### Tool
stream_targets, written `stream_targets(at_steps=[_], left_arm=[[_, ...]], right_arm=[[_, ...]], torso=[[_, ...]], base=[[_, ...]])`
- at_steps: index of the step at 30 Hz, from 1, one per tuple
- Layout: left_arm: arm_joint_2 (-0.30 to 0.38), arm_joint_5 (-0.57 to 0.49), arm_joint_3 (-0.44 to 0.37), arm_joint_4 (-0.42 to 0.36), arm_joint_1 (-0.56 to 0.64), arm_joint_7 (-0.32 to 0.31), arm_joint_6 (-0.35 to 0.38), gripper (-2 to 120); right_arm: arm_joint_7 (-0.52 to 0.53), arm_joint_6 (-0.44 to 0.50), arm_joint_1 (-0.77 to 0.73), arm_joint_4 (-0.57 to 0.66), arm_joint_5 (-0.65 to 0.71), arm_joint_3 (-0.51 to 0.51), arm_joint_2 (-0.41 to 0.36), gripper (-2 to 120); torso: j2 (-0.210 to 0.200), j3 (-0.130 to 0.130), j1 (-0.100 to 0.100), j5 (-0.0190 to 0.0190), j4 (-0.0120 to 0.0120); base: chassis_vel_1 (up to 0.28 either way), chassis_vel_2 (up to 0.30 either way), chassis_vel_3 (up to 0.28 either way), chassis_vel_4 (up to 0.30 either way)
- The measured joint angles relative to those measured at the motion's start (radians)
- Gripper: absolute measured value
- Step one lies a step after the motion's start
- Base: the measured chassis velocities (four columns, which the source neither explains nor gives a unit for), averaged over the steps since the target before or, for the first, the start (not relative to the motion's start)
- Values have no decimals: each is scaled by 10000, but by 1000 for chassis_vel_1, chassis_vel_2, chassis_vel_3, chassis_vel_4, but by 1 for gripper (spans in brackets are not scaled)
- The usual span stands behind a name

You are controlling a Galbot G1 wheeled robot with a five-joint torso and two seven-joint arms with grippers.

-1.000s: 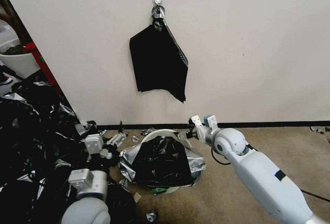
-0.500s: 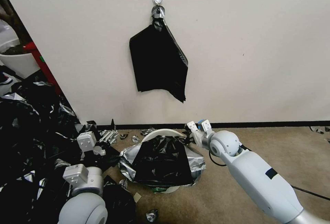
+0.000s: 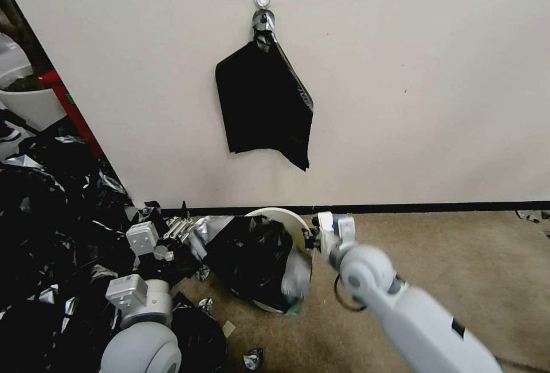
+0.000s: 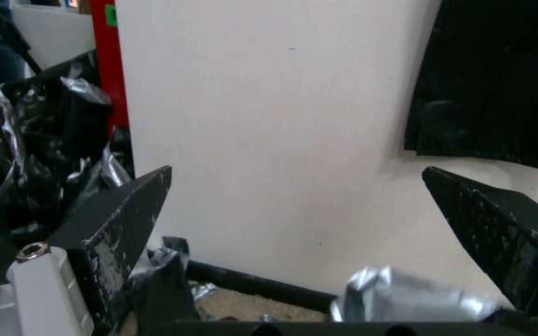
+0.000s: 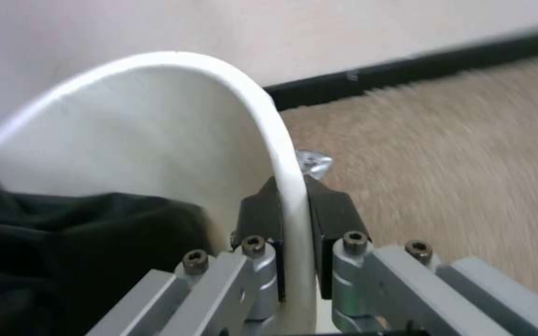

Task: Place a trash bag onto the trash bin.

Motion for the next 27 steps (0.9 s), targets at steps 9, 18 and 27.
stream_targets(at_steps=[9, 18, 27], left_arm=[[-113, 8, 277, 37, -12, -41, 40, 100], [-161, -359, 419, -108, 132, -269, 282, 100], [-185, -358, 371, -62, 222, -352, 268, 100]], right_arm=[[2665, 2868, -1206, 429, -928, 199, 1686, 7], [2833, 3101, -2068, 643, -1640, 328, 2279, 15], [-138, 2849, -3031, 2701, -3200, 649, 1065, 52]], torso=[[0, 0, 0, 0, 0], [0, 0, 0, 2, 1], [0, -1, 0, 3, -1]], base=[[0, 0, 0, 0], [0, 0, 0, 0], [0, 0, 0, 0]])
